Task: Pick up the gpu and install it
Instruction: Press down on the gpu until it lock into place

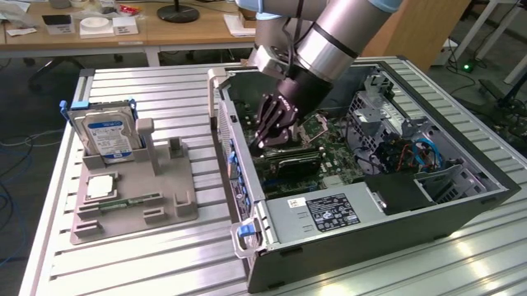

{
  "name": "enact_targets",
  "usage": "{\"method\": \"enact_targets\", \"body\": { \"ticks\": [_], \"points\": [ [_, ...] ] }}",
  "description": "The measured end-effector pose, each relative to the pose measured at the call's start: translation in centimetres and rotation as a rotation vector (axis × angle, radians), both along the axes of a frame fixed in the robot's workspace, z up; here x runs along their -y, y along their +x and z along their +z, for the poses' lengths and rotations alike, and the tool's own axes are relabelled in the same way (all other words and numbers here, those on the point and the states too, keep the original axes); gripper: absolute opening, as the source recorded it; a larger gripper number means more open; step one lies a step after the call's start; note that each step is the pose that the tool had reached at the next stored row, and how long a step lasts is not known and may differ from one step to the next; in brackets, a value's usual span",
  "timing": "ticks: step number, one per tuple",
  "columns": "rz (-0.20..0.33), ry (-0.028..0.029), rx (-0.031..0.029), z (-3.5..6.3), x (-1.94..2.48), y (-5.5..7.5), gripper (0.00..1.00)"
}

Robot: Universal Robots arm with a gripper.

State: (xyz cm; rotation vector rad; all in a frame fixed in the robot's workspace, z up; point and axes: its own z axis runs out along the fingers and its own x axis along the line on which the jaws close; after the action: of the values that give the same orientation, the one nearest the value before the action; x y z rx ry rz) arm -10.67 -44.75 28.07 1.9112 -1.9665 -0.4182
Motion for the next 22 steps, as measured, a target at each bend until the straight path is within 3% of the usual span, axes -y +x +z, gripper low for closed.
{"method": "enact_targets", "body": {
  "ticks": [15, 21, 22],
  "points": [
    [0.0, -0.0012, -0.0011, -0.82, -0.03, -0.5, 0.11],
    [0.003, 0.0071, -0.0002, -0.91, -0.11, 0.6, 0.11],
    [0.005, 0.0091, 0.0023, -0.91, -0.12, 0.6, 0.11]
  ]
}}
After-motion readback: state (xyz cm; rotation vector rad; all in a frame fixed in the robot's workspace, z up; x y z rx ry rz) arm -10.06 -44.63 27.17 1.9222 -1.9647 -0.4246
